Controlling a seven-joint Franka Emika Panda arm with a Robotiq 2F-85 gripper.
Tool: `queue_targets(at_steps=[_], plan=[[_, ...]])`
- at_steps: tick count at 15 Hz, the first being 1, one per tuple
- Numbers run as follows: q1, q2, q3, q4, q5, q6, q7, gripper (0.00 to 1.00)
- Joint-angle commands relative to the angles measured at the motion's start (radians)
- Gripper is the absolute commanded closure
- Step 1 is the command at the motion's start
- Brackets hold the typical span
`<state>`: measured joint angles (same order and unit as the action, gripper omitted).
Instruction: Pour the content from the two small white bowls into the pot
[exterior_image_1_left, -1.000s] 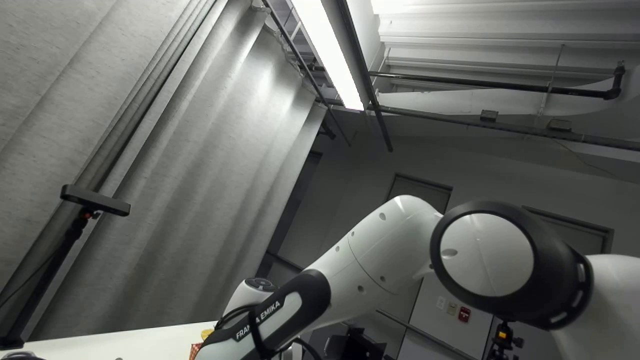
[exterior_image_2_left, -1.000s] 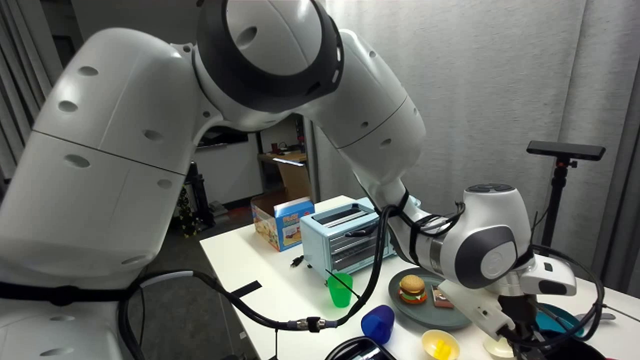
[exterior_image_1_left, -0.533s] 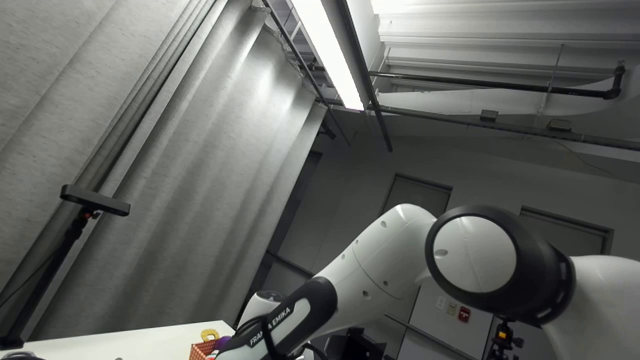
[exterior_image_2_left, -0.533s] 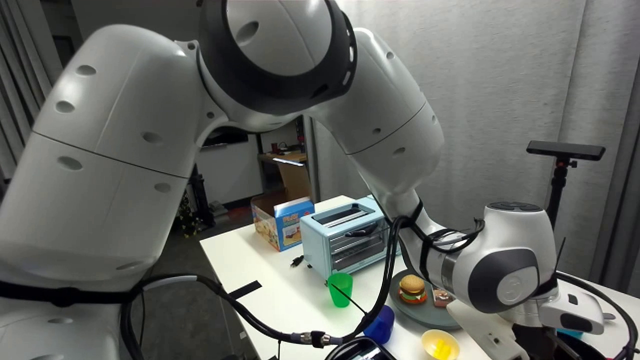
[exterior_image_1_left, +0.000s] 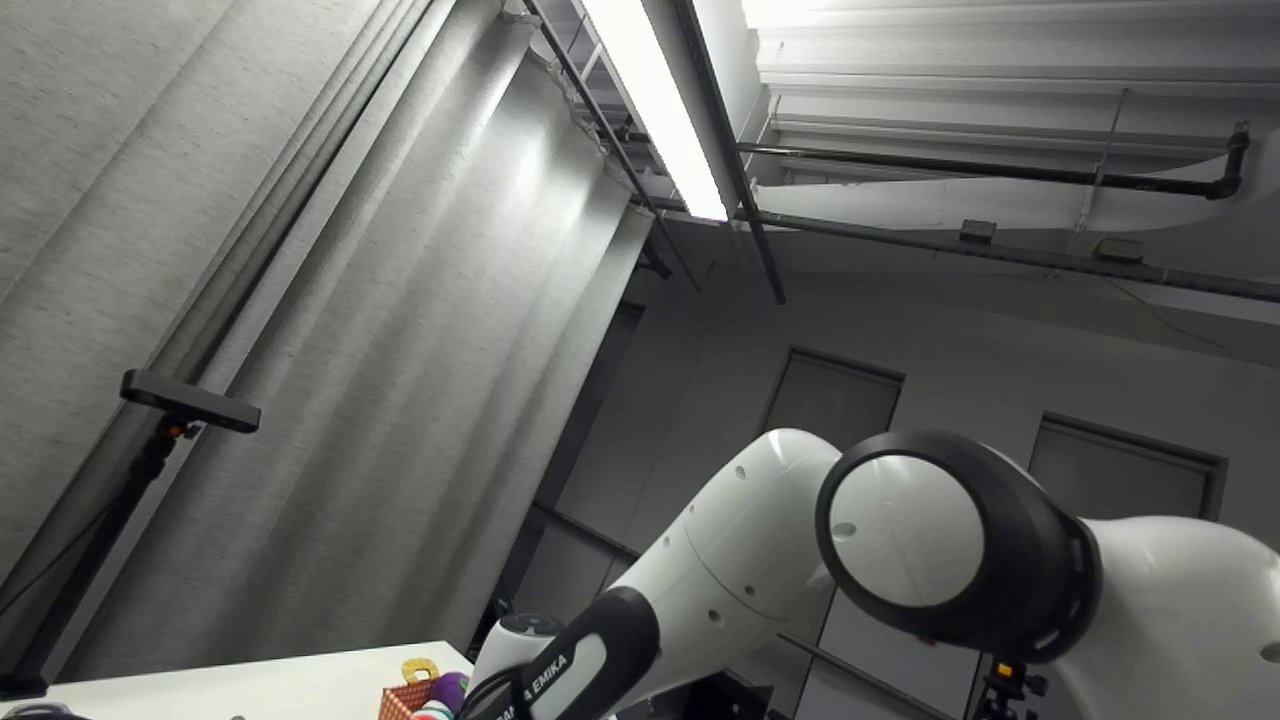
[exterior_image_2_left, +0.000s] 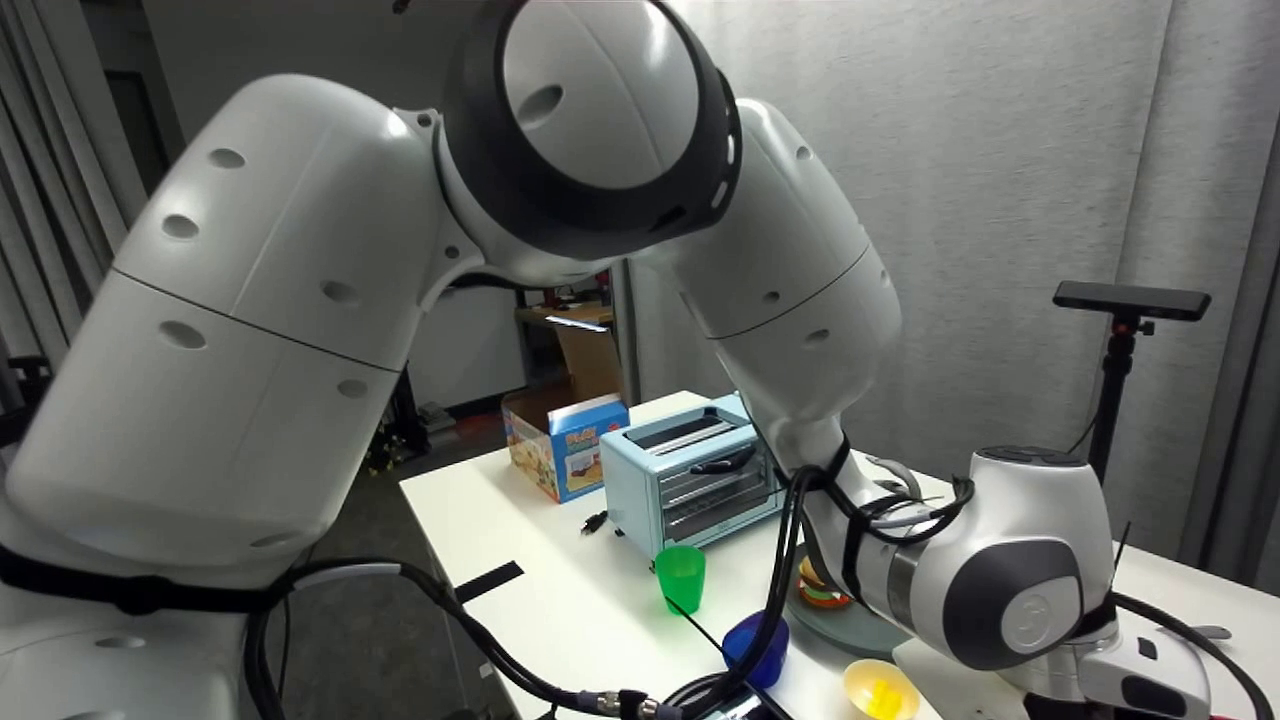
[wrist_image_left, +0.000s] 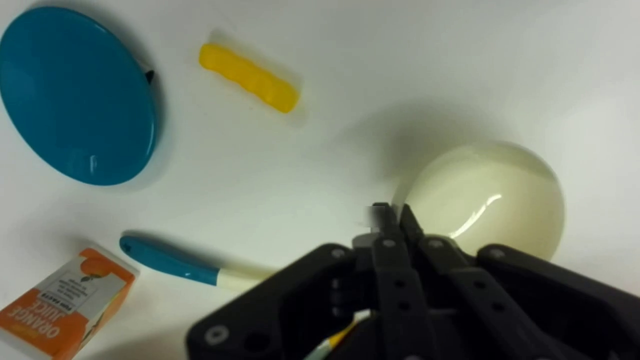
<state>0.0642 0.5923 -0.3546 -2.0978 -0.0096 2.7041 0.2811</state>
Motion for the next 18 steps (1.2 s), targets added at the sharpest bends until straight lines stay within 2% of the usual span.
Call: queue_targets(at_steps=[1, 2, 4, 12, 13, 15, 18], plan=[[-0.013, 0.026, 0.007, 0.033, -0.033, -0.045, 0.041, 0.99], [-0.012, 0.027, 0.006, 0.036, -0.034, -0.049, 0.044, 0.71], [-0.008, 0.028, 0.003, 0.039, -0.038, -0.049, 0.051, 0.64], [0.034, 0.033, -0.035, 0.041, -0.082, -0.008, 0.112, 0.04], [0.039, 0.026, -0.039, 0.039, -0.094, 0.0, 0.121, 0.0], [0.054, 0.006, -0.047, 0.03, -0.12, 0.011, 0.133, 0.0], [0.054, -0.037, -0.019, 0.009, -0.133, 0.015, 0.105, 0.0]])
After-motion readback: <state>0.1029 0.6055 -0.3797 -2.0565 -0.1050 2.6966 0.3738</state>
